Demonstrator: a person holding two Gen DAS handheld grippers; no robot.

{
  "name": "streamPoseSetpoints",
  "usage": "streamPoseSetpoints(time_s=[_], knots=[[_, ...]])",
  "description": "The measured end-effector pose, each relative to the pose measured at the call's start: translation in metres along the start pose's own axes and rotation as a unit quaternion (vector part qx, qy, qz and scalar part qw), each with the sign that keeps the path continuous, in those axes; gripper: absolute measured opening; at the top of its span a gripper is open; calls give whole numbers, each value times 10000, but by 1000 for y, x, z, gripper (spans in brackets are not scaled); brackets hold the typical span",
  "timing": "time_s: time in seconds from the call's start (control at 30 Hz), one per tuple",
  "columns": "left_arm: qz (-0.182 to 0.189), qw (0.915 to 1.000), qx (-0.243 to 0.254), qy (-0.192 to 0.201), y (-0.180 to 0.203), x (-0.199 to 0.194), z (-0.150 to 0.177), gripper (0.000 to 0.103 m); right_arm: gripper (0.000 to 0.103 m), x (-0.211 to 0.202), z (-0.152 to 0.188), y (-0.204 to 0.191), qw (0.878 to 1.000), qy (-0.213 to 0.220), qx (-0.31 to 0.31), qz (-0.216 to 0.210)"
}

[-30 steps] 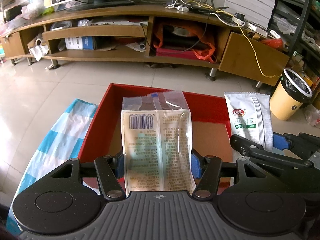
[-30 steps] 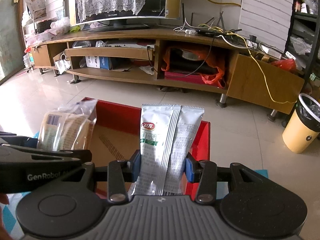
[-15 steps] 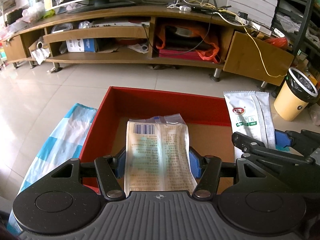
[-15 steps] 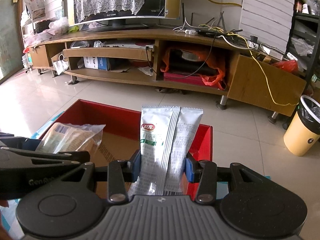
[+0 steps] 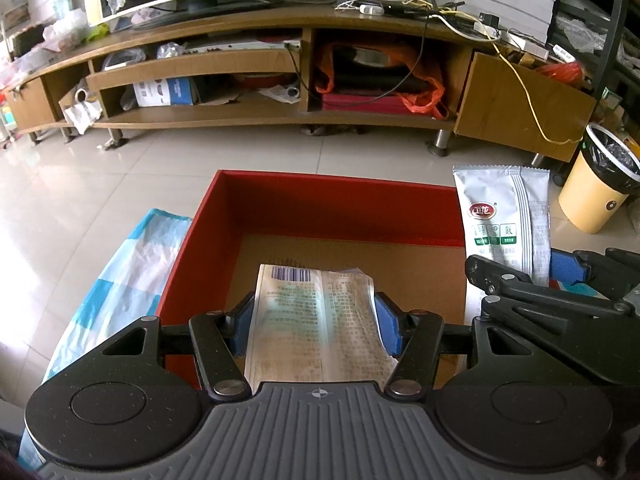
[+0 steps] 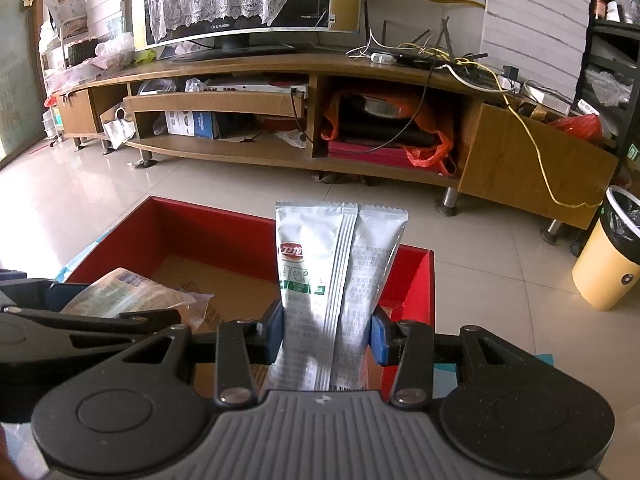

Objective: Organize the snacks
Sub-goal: 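Lower the bread bag into the red box with the left tool while the right tool lowers the sachet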

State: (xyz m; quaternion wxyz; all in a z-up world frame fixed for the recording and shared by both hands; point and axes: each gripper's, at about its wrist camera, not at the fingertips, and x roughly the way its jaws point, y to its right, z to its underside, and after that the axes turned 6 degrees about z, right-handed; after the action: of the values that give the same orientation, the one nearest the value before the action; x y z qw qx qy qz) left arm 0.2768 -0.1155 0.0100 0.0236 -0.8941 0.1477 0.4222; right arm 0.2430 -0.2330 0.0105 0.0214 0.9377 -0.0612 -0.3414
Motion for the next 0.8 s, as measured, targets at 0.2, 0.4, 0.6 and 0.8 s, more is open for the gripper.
streamPoseSetpoints(time_s=[0.2, 0.4, 0.6, 0.8], knots=[[-33, 10000, 18, 0, -1, 4, 0, 66, 43, 6, 0, 0, 10000, -19, 35, -24], [-54, 10000, 24, -1, -1, 7, 0, 67, 43, 9, -1, 0, 10000, -27, 59, -36], [-54, 10000, 65, -32, 0, 12, -2, 68, 43, 17, -1, 3, 9998, -92, 146, -56], [-129, 9999, 28, -40, -4, 24, -6, 70, 43, 30, 4, 3, 9996, -226, 115, -75]])
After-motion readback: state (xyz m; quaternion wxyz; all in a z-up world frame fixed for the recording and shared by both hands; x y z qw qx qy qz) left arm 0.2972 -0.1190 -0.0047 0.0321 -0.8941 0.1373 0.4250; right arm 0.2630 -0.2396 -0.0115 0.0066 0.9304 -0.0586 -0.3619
